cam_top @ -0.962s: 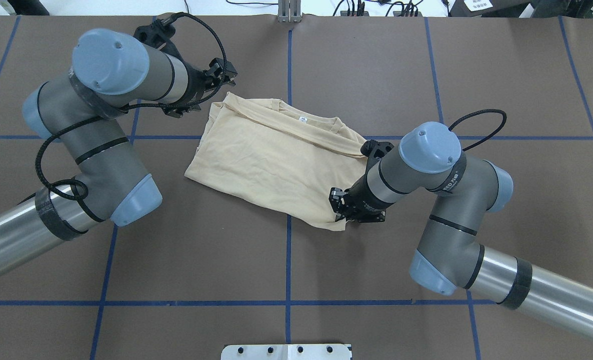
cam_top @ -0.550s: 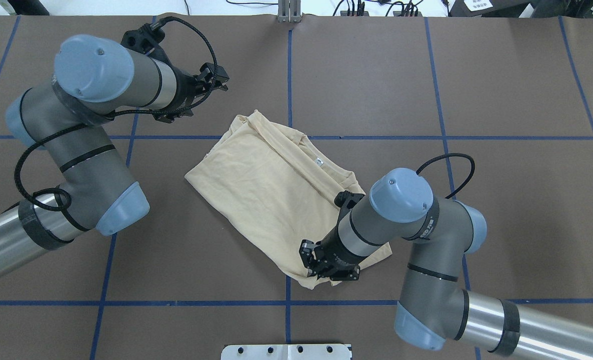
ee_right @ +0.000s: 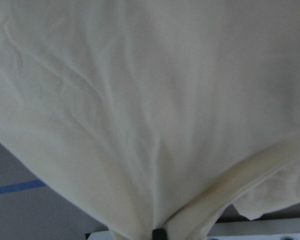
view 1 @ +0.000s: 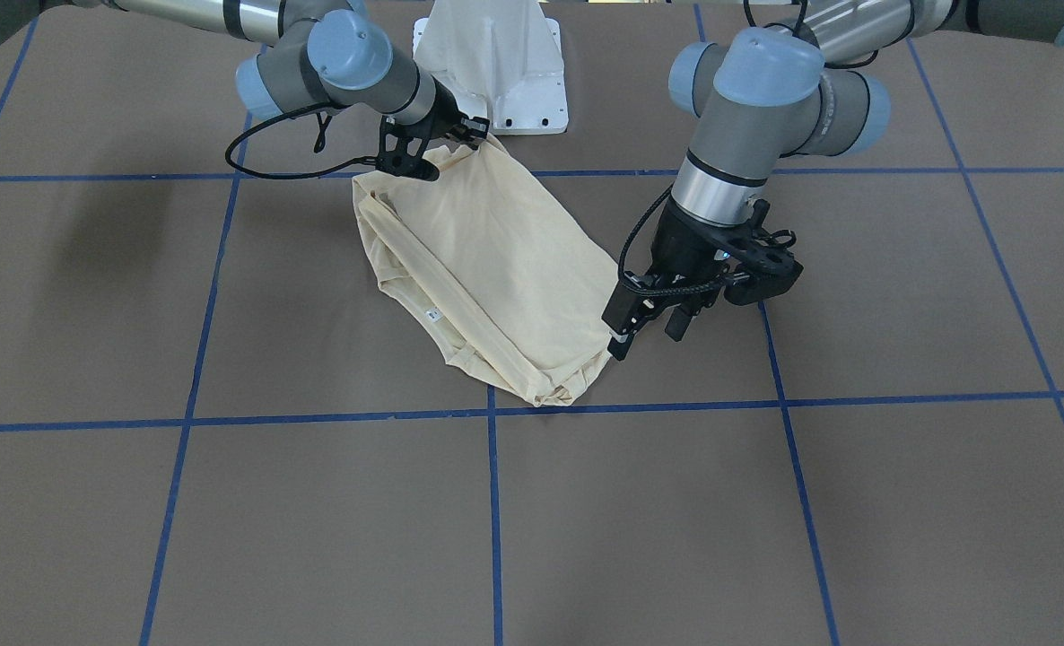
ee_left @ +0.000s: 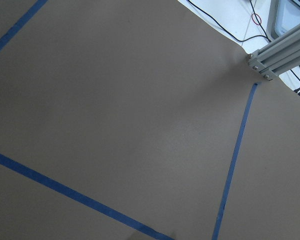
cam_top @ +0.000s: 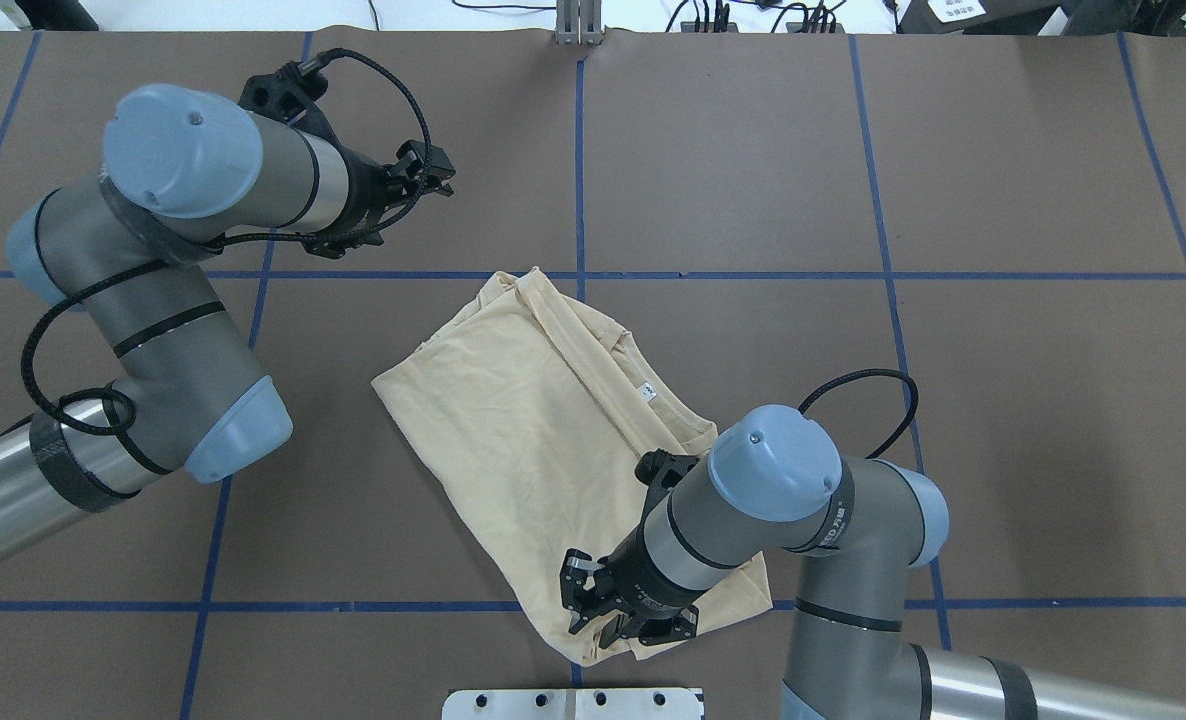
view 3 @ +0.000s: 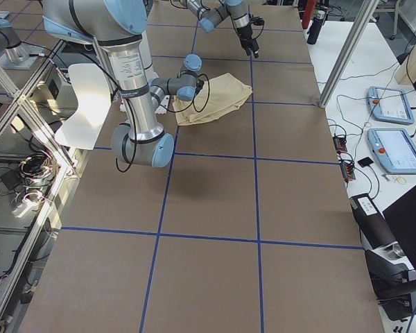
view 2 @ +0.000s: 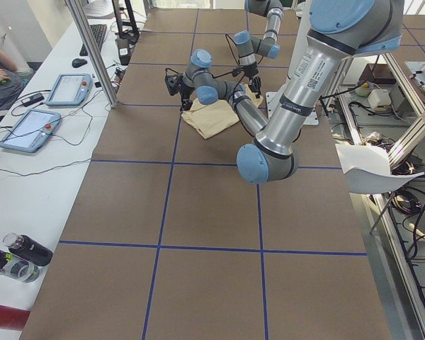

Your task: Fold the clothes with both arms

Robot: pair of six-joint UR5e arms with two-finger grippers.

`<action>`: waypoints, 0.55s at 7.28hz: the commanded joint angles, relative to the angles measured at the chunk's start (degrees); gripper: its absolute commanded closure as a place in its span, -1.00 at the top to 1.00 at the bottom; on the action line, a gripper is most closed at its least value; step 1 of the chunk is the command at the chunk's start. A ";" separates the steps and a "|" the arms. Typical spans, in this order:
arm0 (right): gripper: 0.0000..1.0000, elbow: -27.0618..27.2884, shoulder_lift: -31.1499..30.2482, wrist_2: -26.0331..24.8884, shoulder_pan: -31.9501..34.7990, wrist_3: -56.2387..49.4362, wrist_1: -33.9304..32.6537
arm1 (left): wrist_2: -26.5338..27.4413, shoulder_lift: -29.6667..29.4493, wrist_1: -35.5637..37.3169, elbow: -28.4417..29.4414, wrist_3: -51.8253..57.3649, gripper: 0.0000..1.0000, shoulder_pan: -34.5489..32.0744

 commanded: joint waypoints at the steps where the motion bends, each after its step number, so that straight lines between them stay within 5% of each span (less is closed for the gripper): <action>1: 1.00 1.74 -0.13 0.37 4.83 -0.43 -0.09 | -2.21 2.61 -0.86 -2.49 0.15 0.99 0.57; 4: 1.00 2.09 -0.04 -0.33 14.06 -1.13 -0.09 | -1.78 10.60 -12.60 -4.36 0.42 0.99 6.19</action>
